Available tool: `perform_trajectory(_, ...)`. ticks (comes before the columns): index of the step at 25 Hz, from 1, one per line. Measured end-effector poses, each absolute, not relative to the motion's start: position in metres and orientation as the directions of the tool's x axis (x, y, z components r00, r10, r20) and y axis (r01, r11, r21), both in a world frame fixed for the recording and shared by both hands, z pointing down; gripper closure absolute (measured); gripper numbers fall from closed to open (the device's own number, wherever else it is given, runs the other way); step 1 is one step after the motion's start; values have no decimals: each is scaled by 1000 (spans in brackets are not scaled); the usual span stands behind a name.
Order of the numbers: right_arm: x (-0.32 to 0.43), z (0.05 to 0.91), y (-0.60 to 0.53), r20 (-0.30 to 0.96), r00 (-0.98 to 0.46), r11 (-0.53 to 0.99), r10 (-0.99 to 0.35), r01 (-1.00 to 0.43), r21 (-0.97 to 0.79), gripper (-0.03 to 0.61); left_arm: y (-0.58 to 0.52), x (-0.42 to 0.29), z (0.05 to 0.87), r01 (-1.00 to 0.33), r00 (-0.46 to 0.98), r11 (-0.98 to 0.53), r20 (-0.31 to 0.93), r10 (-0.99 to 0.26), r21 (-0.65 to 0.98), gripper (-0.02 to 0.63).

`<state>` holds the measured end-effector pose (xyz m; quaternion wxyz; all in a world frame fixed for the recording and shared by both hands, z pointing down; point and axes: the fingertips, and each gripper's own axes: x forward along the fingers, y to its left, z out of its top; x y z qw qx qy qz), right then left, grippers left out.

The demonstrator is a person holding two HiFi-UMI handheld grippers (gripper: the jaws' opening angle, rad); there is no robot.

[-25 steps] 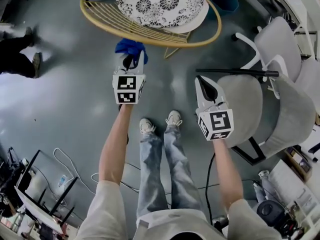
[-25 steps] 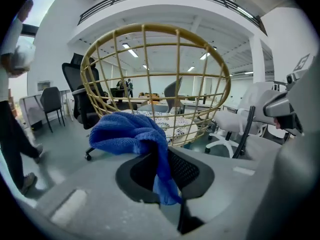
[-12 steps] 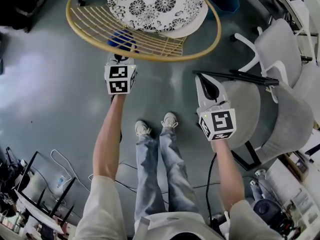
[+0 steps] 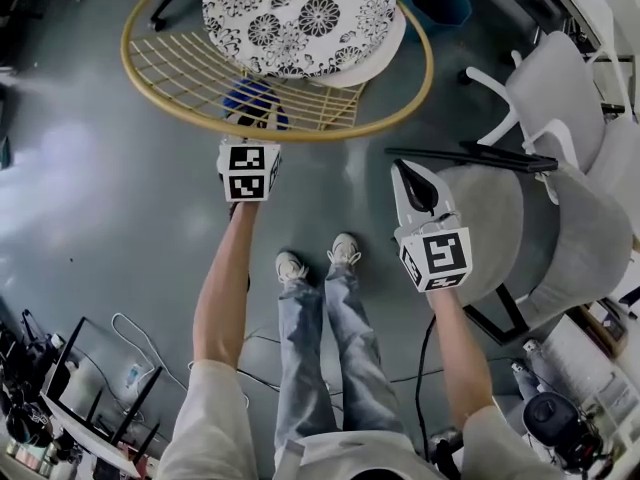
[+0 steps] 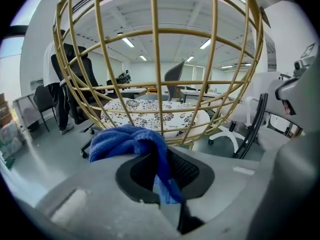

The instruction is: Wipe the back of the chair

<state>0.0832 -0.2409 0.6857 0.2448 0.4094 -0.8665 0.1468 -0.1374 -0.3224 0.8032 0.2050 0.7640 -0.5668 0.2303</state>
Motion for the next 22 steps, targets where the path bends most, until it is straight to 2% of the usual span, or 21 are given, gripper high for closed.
perform_trajectory(11, 98, 676, -233, 534, -531, 604, -658, -795, -45, 578, -313, -98, 798, -949, 294, -302, 579, -761, 86, 561)
perform_trajectory(16, 110, 673, -227, 531, -517, 589, -671, -807, -42, 578, -306, -66, 794, -931, 328, -360, 572, -752, 61, 561)
perform_trajectory(22, 128, 668, -218, 530, -500, 570, -685, -821, -38, 578, -300, -32, 787, -927, 361, -350, 560, -746, 131, 563)
